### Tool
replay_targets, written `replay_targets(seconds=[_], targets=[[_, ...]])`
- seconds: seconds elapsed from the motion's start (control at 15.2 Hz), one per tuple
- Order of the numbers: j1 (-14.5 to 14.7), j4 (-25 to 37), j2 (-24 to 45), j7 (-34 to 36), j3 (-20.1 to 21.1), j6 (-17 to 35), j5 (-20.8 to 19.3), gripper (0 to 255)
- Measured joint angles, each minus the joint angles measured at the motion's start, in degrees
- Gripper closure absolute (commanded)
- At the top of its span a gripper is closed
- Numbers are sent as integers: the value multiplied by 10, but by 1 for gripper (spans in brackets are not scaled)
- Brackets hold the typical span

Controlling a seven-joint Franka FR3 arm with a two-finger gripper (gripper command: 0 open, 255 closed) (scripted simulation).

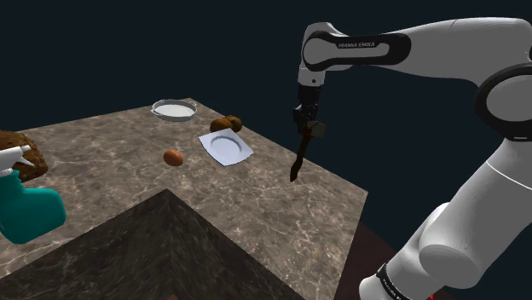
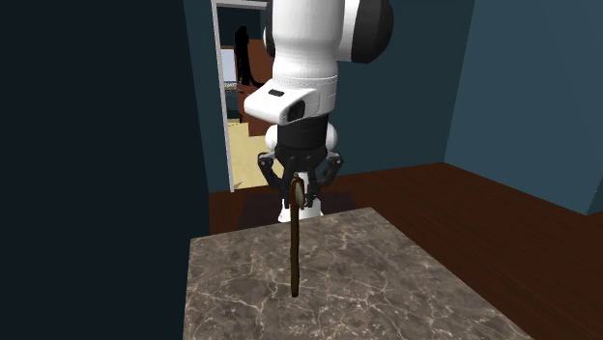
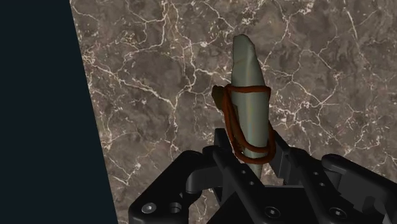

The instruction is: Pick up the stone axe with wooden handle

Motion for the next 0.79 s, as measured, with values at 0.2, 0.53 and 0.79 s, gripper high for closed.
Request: replay_targets(seconds=[0.2,0.53,0.79], targets=[[0,13,-1,-1,0,-15,0,255],[0,54,2,-2,0,-54,0,255],[0,87,4,-4,0,-85,0,255]])
